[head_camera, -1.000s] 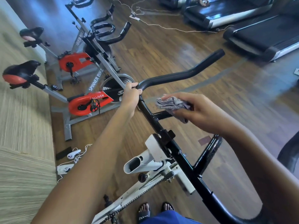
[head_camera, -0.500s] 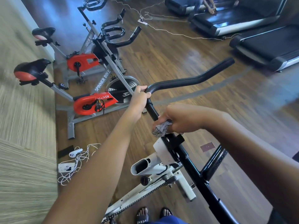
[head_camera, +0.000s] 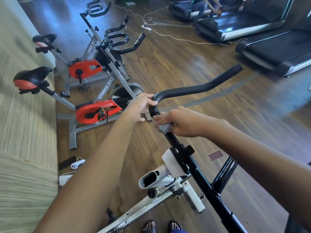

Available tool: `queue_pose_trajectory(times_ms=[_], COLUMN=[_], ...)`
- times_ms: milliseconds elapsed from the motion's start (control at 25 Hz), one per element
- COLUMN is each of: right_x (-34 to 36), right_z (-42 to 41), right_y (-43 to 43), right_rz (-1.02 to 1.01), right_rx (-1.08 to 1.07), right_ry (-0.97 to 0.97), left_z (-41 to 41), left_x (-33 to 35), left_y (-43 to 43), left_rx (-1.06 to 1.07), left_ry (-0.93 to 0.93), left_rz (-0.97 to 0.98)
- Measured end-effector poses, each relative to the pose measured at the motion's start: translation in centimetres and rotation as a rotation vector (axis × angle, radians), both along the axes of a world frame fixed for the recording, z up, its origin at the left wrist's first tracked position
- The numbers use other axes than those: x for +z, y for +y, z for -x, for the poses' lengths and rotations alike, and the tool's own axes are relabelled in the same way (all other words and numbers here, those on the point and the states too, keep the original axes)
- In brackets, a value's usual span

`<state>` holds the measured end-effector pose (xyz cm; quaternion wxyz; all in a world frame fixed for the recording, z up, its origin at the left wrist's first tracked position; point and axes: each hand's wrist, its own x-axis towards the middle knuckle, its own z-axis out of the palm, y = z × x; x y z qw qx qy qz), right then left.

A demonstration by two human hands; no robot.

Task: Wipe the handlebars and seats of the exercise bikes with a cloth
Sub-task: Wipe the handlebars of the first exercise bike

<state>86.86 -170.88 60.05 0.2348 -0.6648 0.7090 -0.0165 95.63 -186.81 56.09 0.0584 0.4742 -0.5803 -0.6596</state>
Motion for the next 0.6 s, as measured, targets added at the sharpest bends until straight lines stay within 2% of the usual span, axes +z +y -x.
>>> queue_pose_trajectory(times_ms=[80,120,320,520,600], right_x=[0.5,0.7,-0.8,0.2,0.5], right_z=[0.6,0.5,-0.4,0.4,0.0], right_y=[0.8,0.6,-0.9,0.9,-0.2], right_rz=[-0.116,-0.112,0.097,-0.07,-0.037], right_rx=[0.028,0.036,-0.07,0.032,0.014], right_ry=[-0.037,-0.033,-0.088,-0.057,-0.029], left_z=[0.0,0.0,-0.2,-0.3,-0.4], left_x=[-0.3,-0.3,-0.2,-0.1,0.2], left_y=[-0.1,0.1,0.1,0.7,0.9], left_rx=[0.013,0.016,0.011,0.046,0.04], left_ry=[0.02,0.027,0.033,0.065,0.076], left_rz=[-0.012,-0.019,-0.021,-0.027,-0.037])
